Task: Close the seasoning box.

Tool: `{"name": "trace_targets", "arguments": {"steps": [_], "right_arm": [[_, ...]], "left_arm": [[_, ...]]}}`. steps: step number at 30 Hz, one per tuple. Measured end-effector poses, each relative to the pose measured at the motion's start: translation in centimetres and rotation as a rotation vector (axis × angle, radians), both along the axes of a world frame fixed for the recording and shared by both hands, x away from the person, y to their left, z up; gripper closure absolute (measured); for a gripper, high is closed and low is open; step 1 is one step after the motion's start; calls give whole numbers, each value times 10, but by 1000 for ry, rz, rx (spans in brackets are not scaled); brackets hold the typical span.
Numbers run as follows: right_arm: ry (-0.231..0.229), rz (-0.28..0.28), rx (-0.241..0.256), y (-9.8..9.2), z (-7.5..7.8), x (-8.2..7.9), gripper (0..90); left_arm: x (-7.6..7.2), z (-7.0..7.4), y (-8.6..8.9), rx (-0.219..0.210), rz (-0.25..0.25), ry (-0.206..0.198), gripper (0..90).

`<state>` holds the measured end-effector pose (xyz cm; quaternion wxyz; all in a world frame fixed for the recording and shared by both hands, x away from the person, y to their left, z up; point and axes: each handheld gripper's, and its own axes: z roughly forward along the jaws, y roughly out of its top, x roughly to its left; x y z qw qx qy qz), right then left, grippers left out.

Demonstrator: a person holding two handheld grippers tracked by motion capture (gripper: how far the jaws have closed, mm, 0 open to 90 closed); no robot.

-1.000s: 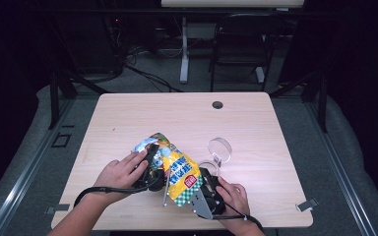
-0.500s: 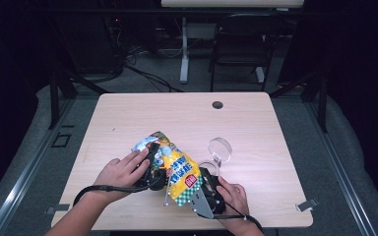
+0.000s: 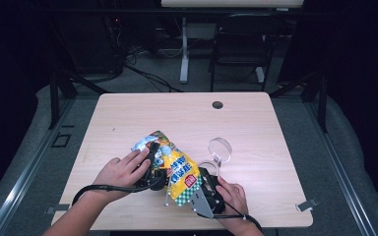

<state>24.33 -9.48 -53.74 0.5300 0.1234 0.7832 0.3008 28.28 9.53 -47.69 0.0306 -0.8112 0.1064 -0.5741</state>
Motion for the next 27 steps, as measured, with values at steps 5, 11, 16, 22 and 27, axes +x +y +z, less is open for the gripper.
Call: {"name": "trace_targets", "arguments": {"steps": [5, 11, 16, 22, 27], "right_arm": [[0, -2, 0, 0, 0, 0, 711], [1, -3, 2, 0, 0, 0, 711], [-1, -2, 6, 0, 0, 0, 711], [-1, -4, 11, 0, 0, 0, 710], [1, -2, 13, 0, -1, 0, 710]], "left_arm": [[0, 1, -1, 8, 0, -2, 564], [-1, 2, -3, 24, -1, -11, 564], [-2, 4, -4, 42, -3, -23, 565], [-2, 5, -6, 58, 3, -23, 580], [-3, 7, -7, 73, -2, -31, 582]]}}
